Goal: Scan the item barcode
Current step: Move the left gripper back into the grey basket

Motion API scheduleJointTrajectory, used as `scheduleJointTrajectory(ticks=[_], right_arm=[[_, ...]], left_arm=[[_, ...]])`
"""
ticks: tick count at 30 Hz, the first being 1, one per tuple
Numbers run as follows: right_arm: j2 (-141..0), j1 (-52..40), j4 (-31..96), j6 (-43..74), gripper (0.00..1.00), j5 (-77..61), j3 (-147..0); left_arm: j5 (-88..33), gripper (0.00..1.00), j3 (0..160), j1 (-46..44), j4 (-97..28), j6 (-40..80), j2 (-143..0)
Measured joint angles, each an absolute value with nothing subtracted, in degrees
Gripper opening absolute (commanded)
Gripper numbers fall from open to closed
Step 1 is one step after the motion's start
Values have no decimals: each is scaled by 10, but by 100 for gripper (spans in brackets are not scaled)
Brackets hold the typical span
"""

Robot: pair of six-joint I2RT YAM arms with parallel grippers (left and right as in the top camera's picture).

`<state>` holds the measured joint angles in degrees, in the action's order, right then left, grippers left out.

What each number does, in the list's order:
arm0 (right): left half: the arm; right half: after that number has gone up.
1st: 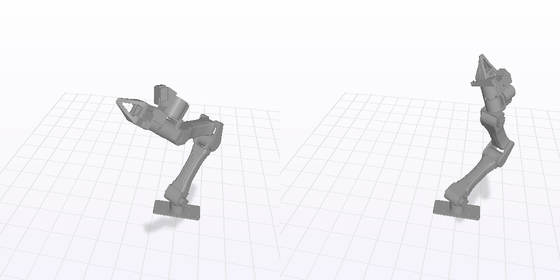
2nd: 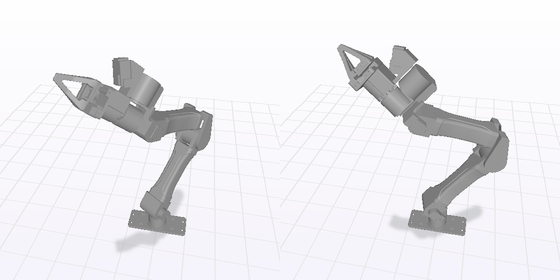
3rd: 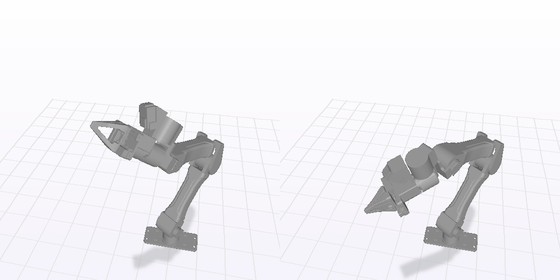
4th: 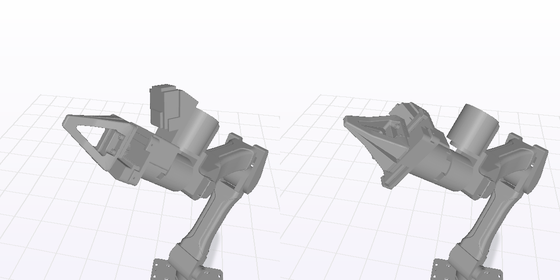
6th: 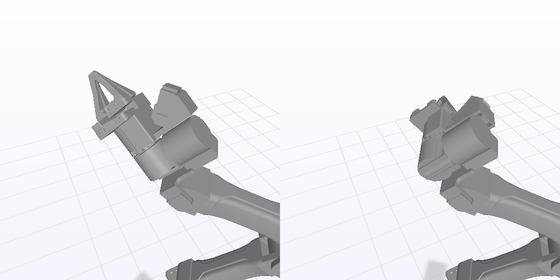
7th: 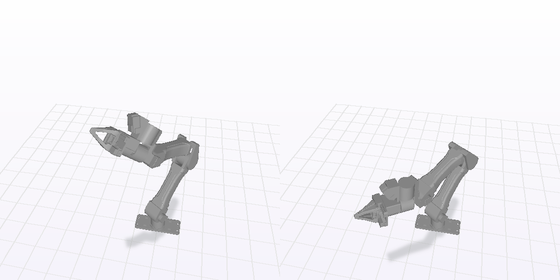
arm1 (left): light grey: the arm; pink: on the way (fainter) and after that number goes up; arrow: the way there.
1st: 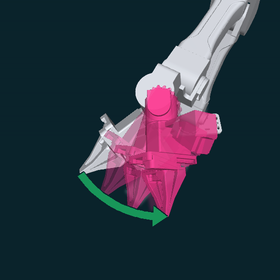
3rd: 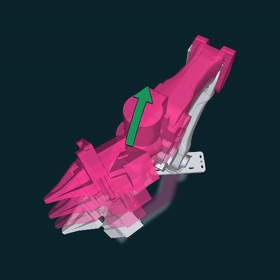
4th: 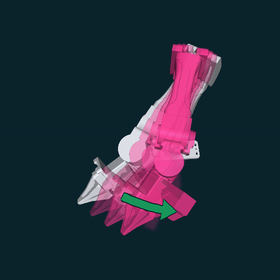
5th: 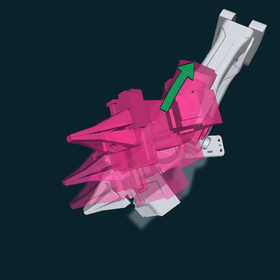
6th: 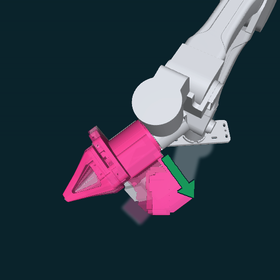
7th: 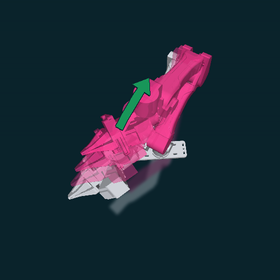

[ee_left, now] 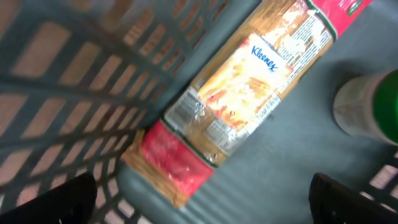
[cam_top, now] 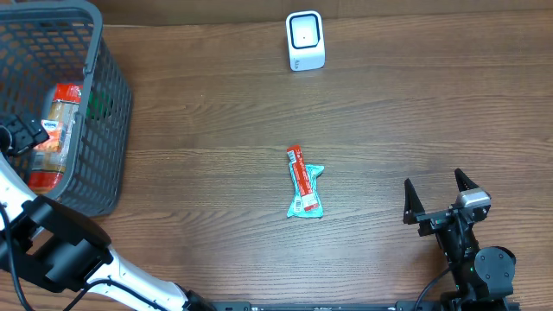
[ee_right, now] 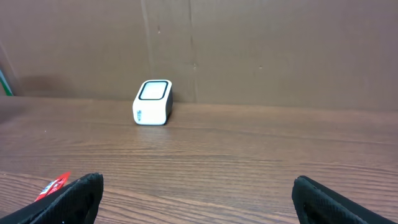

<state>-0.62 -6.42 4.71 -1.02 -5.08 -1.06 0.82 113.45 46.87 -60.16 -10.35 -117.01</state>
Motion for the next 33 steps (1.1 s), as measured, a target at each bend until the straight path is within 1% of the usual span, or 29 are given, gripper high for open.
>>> scheduleJointTrajectory(ticks=[7, 16, 20, 25, 29, 33], right_arm=[[-6, -64, 47, -10, 100, -51, -11], [-6, -64, 47, -10, 100, -51, -11], [-6, -64, 47, -10, 100, -51, -11], [-6, -64, 47, -10, 100, -51, -11], [-6, -64, 47, -10, 100, -51, -11], [-6, -64, 47, -10, 100, -51, -11]], left_arm=[[-15, 100, 1059, 469, -500, -198, -1170], [-35, 100, 1030, 469, -426, -296, -1170], [-59, 100, 1030, 469, -420, -322, -1177], [-82, 100, 1030, 468, -413, -350, -1223], [-86, 100, 1028, 464, -386, -366, -1270], [-88, 100, 1023, 458, -358, -376, -1285]])
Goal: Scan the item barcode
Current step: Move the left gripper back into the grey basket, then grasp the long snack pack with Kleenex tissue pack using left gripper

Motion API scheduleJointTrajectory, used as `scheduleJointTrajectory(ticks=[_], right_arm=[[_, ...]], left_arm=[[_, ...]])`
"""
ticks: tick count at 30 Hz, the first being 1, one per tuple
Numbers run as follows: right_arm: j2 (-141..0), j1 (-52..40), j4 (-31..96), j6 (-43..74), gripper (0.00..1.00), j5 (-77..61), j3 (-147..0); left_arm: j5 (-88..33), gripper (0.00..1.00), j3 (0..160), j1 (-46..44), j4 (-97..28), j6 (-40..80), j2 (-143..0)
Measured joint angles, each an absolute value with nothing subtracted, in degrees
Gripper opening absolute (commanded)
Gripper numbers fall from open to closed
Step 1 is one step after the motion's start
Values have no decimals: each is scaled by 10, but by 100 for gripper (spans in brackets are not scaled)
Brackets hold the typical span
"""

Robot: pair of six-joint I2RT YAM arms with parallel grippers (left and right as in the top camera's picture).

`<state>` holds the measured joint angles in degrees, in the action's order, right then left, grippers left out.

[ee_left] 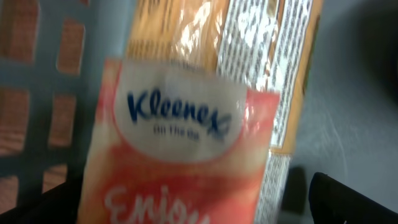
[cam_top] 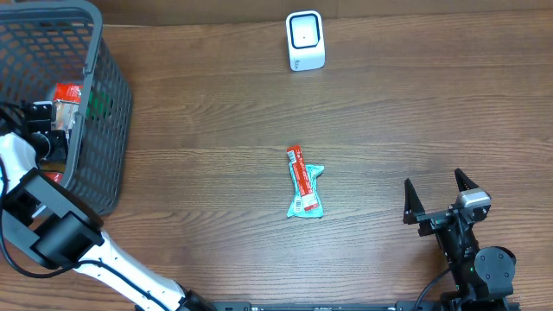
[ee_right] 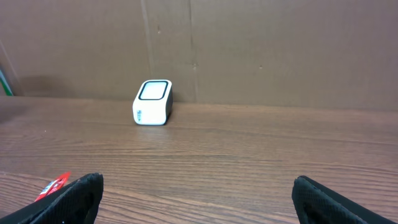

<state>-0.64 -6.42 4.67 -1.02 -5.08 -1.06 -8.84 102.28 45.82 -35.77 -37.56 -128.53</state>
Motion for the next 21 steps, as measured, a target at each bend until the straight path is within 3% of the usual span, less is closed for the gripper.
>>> scheduleJointTrajectory(ticks=[13, 17, 21], right_arm=[[-6, -64, 47, -10, 100, -51, -11], [-6, -64, 47, -10, 100, -51, -11], [-6, -64, 47, -10, 100, -51, -11]], left_arm=[[-105, 98, 1028, 458, -342, -391, -1304], [-113, 78, 1034, 458, -344, -378, -1310], [-114, 70, 1035, 458, -343, -375, -1312]])
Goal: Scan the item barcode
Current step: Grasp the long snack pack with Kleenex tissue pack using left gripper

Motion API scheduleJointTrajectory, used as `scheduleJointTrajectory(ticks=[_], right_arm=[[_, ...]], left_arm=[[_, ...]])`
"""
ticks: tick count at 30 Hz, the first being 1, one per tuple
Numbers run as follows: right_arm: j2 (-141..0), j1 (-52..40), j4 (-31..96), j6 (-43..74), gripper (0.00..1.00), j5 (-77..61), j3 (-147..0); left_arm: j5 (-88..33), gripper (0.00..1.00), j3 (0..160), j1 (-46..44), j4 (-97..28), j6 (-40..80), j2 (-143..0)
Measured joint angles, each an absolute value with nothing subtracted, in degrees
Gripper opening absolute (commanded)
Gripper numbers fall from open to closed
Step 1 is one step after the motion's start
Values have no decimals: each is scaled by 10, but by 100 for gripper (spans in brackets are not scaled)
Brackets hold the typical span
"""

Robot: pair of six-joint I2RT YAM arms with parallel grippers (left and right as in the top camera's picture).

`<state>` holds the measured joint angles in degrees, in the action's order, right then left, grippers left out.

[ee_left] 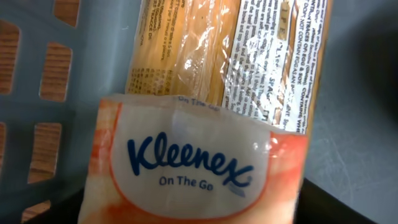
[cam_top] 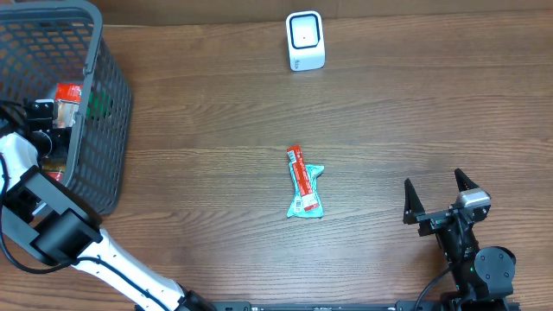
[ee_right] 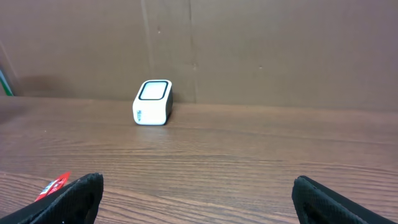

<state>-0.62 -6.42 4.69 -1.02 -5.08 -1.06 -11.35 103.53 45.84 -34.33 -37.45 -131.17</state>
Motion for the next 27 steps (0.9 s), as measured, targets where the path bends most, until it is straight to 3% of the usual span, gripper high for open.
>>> scheduleJointTrajectory(ticks=[2, 4, 5, 11, 20, 27], right_arm=[[-6, -64, 47, -10, 100, -51, -11], [-6, -64, 47, -10, 100, -51, -11], [-6, -64, 47, -10, 100, -51, -11], [-6, -64, 47, -10, 100, -51, -11], [-6, -64, 47, -10, 100, -51, -11], [-6, -64, 47, -10, 100, -51, -11]], left_arm=[[-114, 59, 1035, 458, -343, -374, -1312], [-113, 38, 1036, 458, -343, -372, -1312], [-114, 36, 1037, 458, -344, -374, -1313], [-106, 38, 1042, 457, -347, -361, -1313], [-53, 30, 1049, 450, -359, -282, -1297], [-25, 29, 1049, 451, -347, -221, -1176]])
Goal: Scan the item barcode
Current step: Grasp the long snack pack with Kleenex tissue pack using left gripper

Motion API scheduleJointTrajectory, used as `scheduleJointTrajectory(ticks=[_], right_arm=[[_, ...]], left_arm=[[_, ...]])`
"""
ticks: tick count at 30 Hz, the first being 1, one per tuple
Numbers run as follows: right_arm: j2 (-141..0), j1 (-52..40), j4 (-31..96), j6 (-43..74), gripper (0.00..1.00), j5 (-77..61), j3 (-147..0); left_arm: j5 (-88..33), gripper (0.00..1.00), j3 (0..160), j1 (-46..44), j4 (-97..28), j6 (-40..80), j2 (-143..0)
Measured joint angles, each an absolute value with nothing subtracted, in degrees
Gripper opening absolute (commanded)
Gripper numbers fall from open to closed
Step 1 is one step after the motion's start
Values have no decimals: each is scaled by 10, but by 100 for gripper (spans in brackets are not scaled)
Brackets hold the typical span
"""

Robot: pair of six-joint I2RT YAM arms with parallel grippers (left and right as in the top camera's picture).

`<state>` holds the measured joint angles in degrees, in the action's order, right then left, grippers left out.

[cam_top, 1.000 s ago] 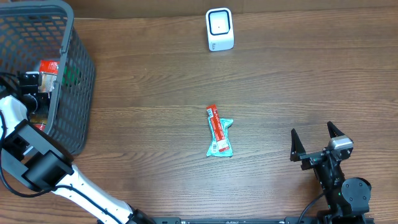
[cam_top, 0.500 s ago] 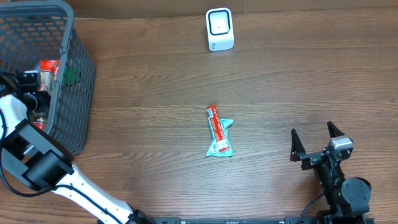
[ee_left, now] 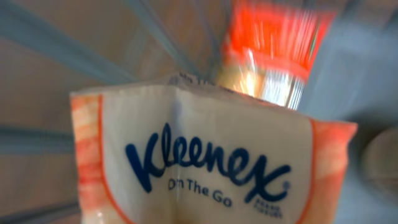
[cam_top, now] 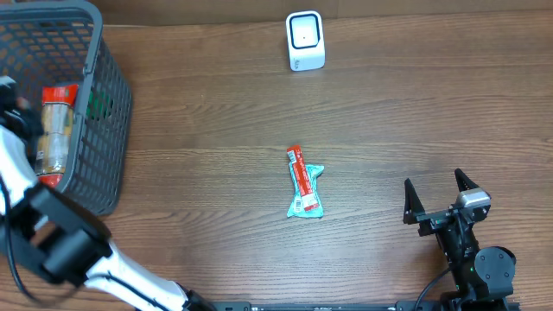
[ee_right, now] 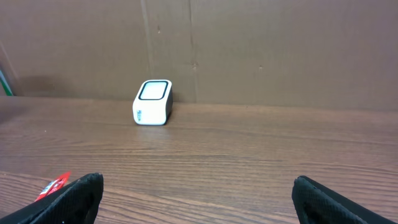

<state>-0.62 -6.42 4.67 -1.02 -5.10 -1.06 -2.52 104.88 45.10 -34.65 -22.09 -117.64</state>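
An orange-and-white Kleenex tissue pack (ee_left: 205,155) fills the left wrist view and hides the fingers that hold it. My left gripper (cam_top: 10,93) shows blurred at the grey basket's (cam_top: 108,104) left side, shut on the pack. The white barcode scanner (cam_top: 305,41) stands at the table's far edge, and it is small in the distance as the scanner (ee_right: 153,102) in the right wrist view. My right gripper (cam_top: 434,183) rests open near the front right, the gripper (ee_right: 199,190) holding nothing.
A long red-and-orange pasta packet (cam_top: 54,130) lies in the basket, seen blurred as the packet (ee_left: 273,56) behind the tissues. Something green (cam_top: 99,104) also lies there. A teal-and-red wrapped snack (cam_top: 303,186) lies mid-table.
The left gripper with the Kleenex pack has moved up and to the left, away from the pasta packet; the background behind the pack is now blurred. The right arm is unchanged.
My left gripper was first open above the Kleenex pack lying on the pasta packet in the basket. Then it was down close around the pack, then shut on it. Now the pack is raised off the packet. The right gripper stayed open and still.
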Motion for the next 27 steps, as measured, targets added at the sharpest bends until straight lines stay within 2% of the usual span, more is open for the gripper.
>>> scheduleJointTrajectory(ticks=[6, 11, 16, 27], right_arm=[[-6, -64, 47, -10, 100, -51, -11], [-6, -64, 47, -10, 100, -51, -11], [-6, -64, 47, -10, 100, -51, -11], [-6, -64, 47, -10, 100, -51, -11]], left_arm=[[-15, 31, 1071, 440, -325, -194, -1007], [-2, 31, 1084, 423, -351, -183, -938], [22, 32, 1080, 423, -423, -179, -955], [29, 31, 1068, 424, -464, -180, -1080]])
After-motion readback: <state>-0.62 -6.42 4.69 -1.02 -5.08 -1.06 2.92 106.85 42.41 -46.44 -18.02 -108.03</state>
